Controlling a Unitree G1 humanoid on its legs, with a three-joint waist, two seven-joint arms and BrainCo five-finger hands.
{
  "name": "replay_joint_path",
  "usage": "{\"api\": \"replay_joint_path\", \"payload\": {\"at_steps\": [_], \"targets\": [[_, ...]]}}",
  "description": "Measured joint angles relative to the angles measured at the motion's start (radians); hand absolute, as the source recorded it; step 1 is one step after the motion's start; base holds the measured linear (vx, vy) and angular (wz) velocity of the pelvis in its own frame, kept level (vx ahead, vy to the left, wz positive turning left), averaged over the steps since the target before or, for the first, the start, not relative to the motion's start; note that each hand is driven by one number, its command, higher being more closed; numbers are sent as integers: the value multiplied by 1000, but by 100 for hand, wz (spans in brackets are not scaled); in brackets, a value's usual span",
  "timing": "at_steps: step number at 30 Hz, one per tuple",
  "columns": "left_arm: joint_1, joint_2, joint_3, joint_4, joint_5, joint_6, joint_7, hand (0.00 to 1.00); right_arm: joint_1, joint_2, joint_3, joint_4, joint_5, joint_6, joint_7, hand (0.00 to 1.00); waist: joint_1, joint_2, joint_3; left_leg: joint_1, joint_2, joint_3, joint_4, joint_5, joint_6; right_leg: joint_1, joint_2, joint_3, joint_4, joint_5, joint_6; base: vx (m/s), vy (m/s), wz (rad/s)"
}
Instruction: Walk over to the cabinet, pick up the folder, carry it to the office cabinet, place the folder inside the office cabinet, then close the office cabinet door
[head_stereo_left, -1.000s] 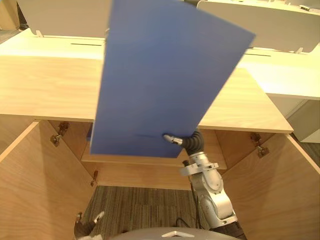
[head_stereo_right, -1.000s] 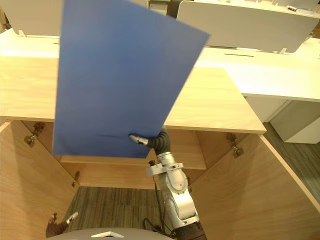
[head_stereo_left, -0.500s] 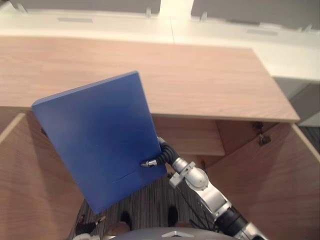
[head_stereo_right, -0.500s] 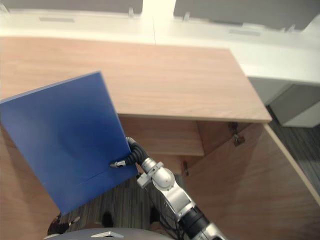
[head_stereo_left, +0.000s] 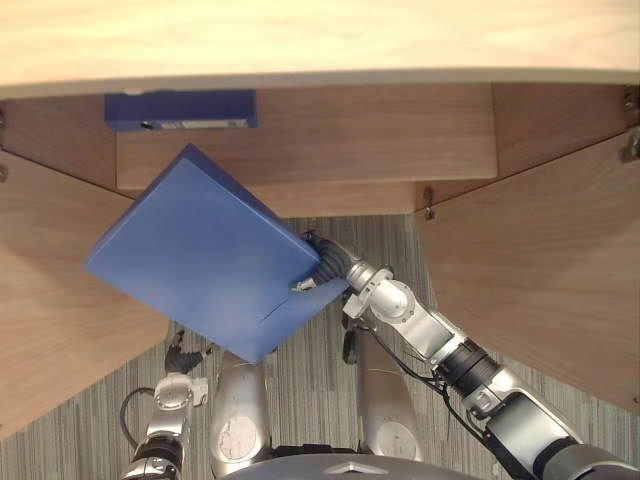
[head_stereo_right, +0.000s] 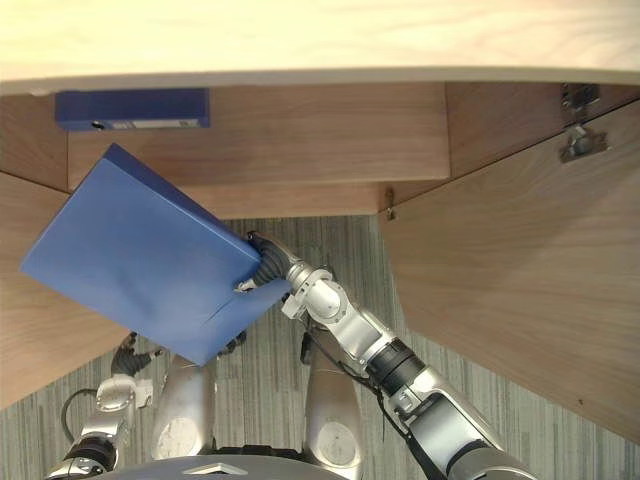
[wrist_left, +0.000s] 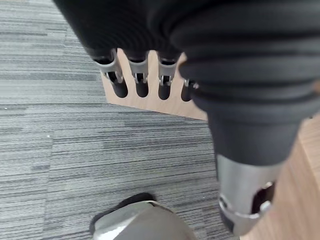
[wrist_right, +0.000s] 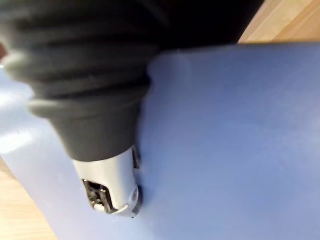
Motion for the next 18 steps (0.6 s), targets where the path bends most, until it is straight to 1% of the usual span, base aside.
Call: {"api": "replay_joint_path", "payload": {"at_steps": [1,2,3,5,6,7,8,9,11,12,13,15,18], "targets": [[33,-4,-19,-95,0,-4,-2,0,11,0,-16,-7,-6,0,0,100,6,0,1,-18,1,0,10,-1,1,-23,-3,0,24,-11,-2,-109,-43,12],[95,-23,-34,-259,0,-22,-18,0,45,-1,-56,-41,-5,1,0,100,18,9,9,-51,2,-2,27,-4,3,-64,-13,-6,62,-29,-1,-99,-41,15],[144,-49,-33,-381,0,-35,-22,0,74,-3,-108,-78,-1,1,1,100,24,23,29,-70,4,-7,43,-7,3,-86,-17,-10,88,-44,1,-91,-46,13],[204,-74,-22,-462,-1,-44,-44,0,97,-10,-162,-128,49,1,2,100,34,39,41,-108,13,-10,62,-16,6,-125,-21,-25,107,-52,3,-76,-51,-2],[228,-81,-22,-489,-9,-47,-56,0,104,-13,-199,-153,97,1,1,100,40,40,42,-133,16,-9,66,-15,5,-151,-26,-36,114,-51,2,-53,-50,-4],[233,-84,-22,-497,-10,-47,-64,0,104,-13,-219,-161,123,1,-1,100,41,40,42,-143,17,-10,66,-14,3,-161,-29,-42,118,-51,2,-17,-48,7],[235,-97,-22,-514,-10,-47,-73,0,104,-9,-267,-162,164,1,-14,100,41,42,44,-157,20,-12,68,-11,-1,-172,-34,-55,130,-54,-4,6,-41,12],[235,-104,-22,-526,-13,-49,-77,0,104,-8,-294,-162,181,1,-19,100,42,42,45,-162,24,-12,71,-9,-3,-177,-34,-56,136,-58,-8,25,-50,14],[235,-125,-22,-577,-25,-63,-87,0,103,-9,-390,-163,245,0,-47,100,49,42,46,-180,27,-20,85,-8,-5,-201,-38,-64,175,-76,-20,57,-45,10],[235,-127,-22,-591,-31,-66,-87,0,102,-8,-414,-163,261,-1,-54,100,52,42,46,-185,26,-20,87,-8,-5,-208,-40,-64,184,-81,-22,70,-39,6],[235,-128,-19,-619,-39,-74,-87,0,101,-6,-465,-164,300,-3,-68,100,60,42,46,-196,26,-20,93,-8,-2,-229,-43,-64,206,-91,-21,52,-29,2],[231,-128,-17,-641,-49,-83,-86,0,91,-6,-509,-163,349,-4,-84,100,62,41,46,-211,26,-22,101,-9,-1,-253,-48,-67,234,-104,-22,67,-40,4],[183,-128,-15,-629,-58,-81,-85,0,58,-4,-557,-145,433,-4,-87,100,61,41,46,-230,27,-26,101,-10,-1,-276,-50,-73,251,-117,-27,57,-38,4]]}}
